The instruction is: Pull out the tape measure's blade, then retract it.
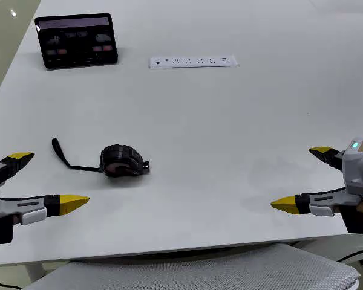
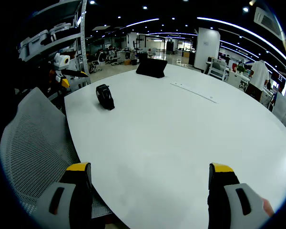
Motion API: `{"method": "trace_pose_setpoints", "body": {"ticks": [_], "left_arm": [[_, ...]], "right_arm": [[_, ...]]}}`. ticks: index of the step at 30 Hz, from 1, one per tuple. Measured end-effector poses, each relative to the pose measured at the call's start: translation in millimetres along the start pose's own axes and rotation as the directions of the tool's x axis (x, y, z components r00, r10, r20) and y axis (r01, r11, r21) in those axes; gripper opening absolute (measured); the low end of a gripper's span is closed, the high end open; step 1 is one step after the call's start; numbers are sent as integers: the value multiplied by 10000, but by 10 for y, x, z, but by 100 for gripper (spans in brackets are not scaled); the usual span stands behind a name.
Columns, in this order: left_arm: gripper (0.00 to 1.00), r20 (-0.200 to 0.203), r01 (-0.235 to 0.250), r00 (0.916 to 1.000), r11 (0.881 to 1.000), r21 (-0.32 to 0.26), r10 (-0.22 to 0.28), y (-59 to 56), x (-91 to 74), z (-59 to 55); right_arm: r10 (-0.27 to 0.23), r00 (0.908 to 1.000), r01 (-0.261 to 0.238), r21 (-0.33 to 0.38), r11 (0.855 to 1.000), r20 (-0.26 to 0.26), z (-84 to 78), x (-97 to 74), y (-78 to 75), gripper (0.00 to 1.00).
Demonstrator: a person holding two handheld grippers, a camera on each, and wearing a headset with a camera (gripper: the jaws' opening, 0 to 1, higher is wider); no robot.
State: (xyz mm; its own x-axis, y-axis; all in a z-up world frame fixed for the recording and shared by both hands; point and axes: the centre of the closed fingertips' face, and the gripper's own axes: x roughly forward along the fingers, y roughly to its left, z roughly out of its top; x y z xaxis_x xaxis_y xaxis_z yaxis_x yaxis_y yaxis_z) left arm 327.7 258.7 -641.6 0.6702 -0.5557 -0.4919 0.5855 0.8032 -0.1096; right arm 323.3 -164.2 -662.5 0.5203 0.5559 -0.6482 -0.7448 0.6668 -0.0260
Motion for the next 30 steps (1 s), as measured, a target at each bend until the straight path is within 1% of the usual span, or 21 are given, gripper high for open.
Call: {"method": "trace_pose_setpoints", "body": {"ticks": [16, 19, 21, 22, 24, 26, 27, 29, 30], "left_arm": [[100, -74, -45, 10000, 10000, 19, 45, 49, -36, 1], [100, -14, 5, 10000, 10000, 19, -5, 41, -33, 16], [100, 123, 51, 9999, 9989, 457, -57, 38, -12, 28], [100, 80, 69, 9999, 9980, 624, -74, 38, 2, 14], [100, -97, 160, 9998, 9987, 475, -156, 33, 21, -21], [100, -204, 249, 9995, 9993, 269, -243, 34, 30, -29], [100, -211, 283, 9994, 9993, 246, -278, 32, 37, -23], [100, -250, 349, 9991, 9987, 379, -339, 25, 49, -21], [100, -324, 440, 9986, 9982, 409, -427, 15, 70, -19]], "right_arm": [[22, 10000, -22, -58, 10000, -31, -12, -13, 3, 99], [10, 10000, -10, -123, 9999, -42, -9, -10, -1, 99], [-2, 10000, 2, -120, 9999, -16, 4, -8, -9, 100], [-2, 10000, 2, -121, 9999, -15, 8, -6, -13, 100], [19, 10000, -19, -117, 9999, -11, 28, 10, -13, 100], [103, 9999, -103, -84, 9999, -32, 41, 39, -13, 100], [254, 9997, -254, 25, 9997, 2, 62, 58, 5, 100], [533, 9986, -533, 146, 9985, -13, 85, 90, 43, 100], [583, 9983, -583, 49, 9983, -36, 100, 116, 51, 100]]}}
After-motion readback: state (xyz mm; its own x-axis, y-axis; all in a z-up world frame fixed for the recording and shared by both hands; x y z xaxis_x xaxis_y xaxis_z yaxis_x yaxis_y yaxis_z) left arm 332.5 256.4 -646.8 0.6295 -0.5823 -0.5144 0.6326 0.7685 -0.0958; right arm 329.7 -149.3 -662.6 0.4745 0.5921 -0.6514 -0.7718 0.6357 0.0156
